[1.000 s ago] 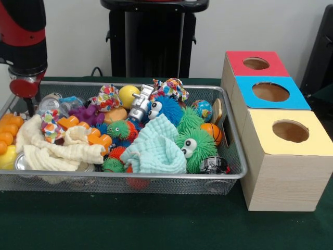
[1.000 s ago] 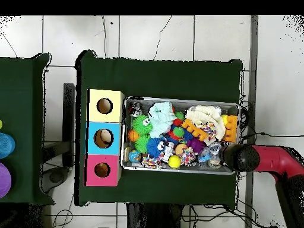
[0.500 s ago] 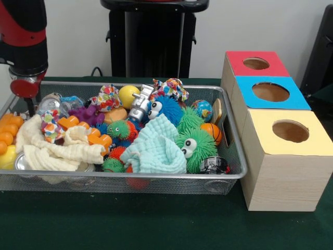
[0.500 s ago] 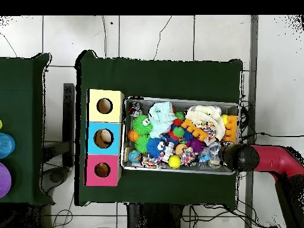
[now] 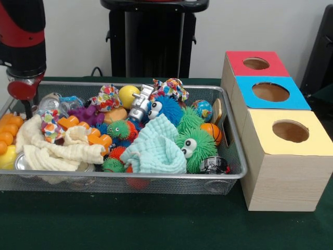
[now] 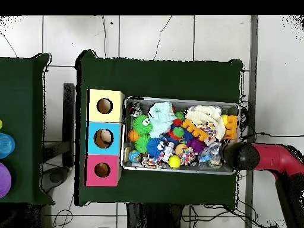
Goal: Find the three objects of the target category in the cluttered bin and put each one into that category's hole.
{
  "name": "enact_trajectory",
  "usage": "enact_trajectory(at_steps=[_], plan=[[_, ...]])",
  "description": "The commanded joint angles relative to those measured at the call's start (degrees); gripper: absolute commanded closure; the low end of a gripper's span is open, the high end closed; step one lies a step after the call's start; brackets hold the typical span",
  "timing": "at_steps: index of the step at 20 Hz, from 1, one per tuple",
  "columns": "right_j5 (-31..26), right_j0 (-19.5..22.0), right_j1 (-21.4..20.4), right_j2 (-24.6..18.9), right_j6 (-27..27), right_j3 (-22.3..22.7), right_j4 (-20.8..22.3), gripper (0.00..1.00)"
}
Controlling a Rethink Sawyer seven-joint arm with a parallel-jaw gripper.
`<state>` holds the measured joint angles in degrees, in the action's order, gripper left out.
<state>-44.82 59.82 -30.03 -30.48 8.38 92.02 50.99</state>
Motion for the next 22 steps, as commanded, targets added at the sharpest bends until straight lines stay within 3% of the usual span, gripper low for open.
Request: enact_trajectory(at_steps=[1, 15, 22], plan=[[5.2, -1.3, 2.2, -0.4, -1.6, -4.3, 5.6, 0.00], [6.7, -3.6, 2.8, 3.0, 0.7, -8.7, 8.6, 0.00], [4.6, -4.2, 3.1, 5.1, 1.8, -9.4, 9.0, 0.00]])
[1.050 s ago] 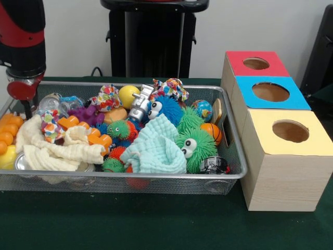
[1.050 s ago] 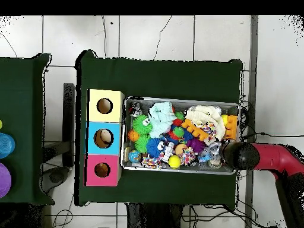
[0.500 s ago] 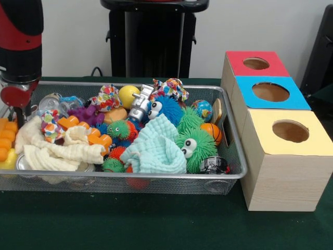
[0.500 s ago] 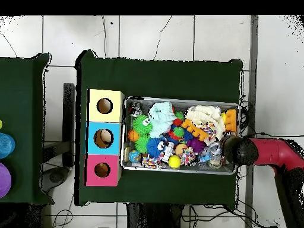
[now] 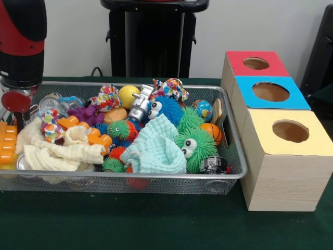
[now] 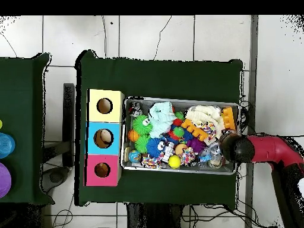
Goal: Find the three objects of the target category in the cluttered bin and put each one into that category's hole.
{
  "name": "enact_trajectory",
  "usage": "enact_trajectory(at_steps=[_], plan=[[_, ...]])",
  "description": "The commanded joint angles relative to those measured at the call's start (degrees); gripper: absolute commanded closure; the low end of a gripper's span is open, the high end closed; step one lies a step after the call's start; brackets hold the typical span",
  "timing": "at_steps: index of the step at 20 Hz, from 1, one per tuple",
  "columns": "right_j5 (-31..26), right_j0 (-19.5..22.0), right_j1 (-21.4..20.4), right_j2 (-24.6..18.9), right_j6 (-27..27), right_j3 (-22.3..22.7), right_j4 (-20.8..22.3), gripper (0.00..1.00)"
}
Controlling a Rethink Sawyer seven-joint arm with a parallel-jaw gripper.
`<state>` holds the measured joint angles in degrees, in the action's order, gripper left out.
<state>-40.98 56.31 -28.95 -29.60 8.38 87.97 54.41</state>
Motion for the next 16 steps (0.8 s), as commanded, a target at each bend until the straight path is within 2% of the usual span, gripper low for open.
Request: enact_trajectory(at_steps=[1, 4, 11, 16], plan=[[0.3, -0.9, 2.0, 4.7, 2.3, -5.5, 5.4, 0.00], [-0.9, -2.2, 1.8, 6.4, 4.5, -6.0, 5.1, 0.00], [-2.9, -3.8, 1.8, 9.3, 5.3, -5.7, 3.5, 0.00], [-3.1, -3.9, 2.2, 10.0, 3.7, -5.4, 2.9, 0.00]])
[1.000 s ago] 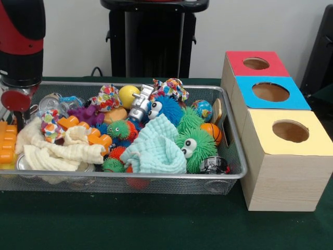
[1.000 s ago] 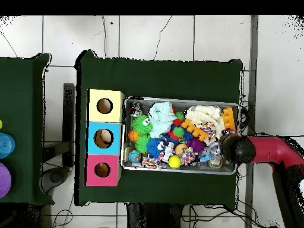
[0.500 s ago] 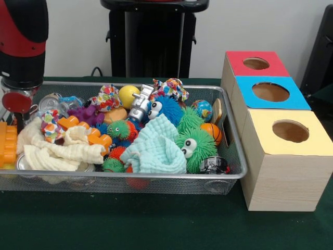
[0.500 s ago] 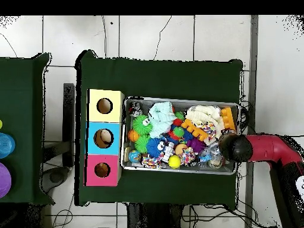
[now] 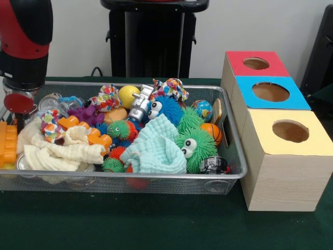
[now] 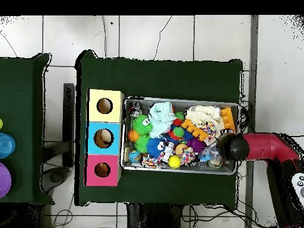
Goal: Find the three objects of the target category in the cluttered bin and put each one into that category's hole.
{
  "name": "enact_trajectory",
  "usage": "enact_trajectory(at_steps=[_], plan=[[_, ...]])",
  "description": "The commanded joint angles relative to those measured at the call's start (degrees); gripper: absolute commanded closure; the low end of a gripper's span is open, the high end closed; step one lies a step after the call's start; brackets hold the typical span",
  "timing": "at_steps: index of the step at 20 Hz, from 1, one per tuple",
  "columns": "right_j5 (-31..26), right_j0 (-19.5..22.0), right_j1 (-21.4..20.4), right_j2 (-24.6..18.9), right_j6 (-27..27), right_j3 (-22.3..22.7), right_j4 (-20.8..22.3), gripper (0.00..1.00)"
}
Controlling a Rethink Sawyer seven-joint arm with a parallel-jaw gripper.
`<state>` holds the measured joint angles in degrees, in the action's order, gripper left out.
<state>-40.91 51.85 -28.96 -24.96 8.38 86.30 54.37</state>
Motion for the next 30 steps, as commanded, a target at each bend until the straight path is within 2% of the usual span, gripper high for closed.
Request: enact_trajectory(at_steps=[1, 10, 20, 30], plan=[[-3.4, 0.5, 2.3, 5.6, 3.7, -3.9, 2.8, 0.00], [-5.9, -1.0, 4.6, 8.7, 7.0, -6.6, 1.5, 0.00], [-6.5, -1.6, 6.2, 10.5, 3.2, -6.6, 1.2, 0.00], [-6.1, -2.7, 6.9, 13.2, 4.6, -6.5, 1.0, 0.00]])
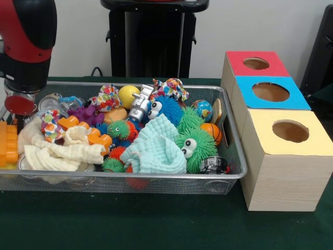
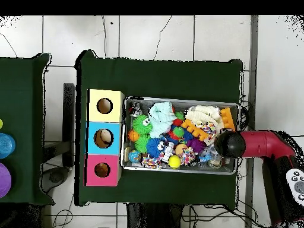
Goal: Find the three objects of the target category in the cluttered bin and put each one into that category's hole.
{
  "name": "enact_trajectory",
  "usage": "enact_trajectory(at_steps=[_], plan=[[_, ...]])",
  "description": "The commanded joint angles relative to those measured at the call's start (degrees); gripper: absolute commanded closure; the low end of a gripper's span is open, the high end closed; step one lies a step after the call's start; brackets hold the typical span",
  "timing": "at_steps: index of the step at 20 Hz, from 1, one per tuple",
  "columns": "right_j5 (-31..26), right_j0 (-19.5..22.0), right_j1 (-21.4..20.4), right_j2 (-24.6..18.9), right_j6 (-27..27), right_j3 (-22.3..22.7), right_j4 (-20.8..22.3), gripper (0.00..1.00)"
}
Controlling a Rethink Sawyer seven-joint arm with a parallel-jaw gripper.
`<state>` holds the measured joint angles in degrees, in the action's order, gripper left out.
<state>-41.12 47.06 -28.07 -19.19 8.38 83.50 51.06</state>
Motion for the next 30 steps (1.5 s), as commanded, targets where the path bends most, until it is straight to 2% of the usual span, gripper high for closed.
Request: enact_trajectory(at_steps=[1, 11, 14, 30], plan=[[-5.9, 2.0, 6.2, 7.7, 5.2, -3.9, 4.1, 0.00], [-6.7, 0.6, 7.2, 10.9, 5.5, -5.6, 5.0, 0.00], [-7.0, -0.1, 7.7, 12.4, 7.3, -6.2, 5.0, 0.00], [-6.3, -2.0, 8.9, 15.8, 6.2, -7.0, 4.8, 0.00]])
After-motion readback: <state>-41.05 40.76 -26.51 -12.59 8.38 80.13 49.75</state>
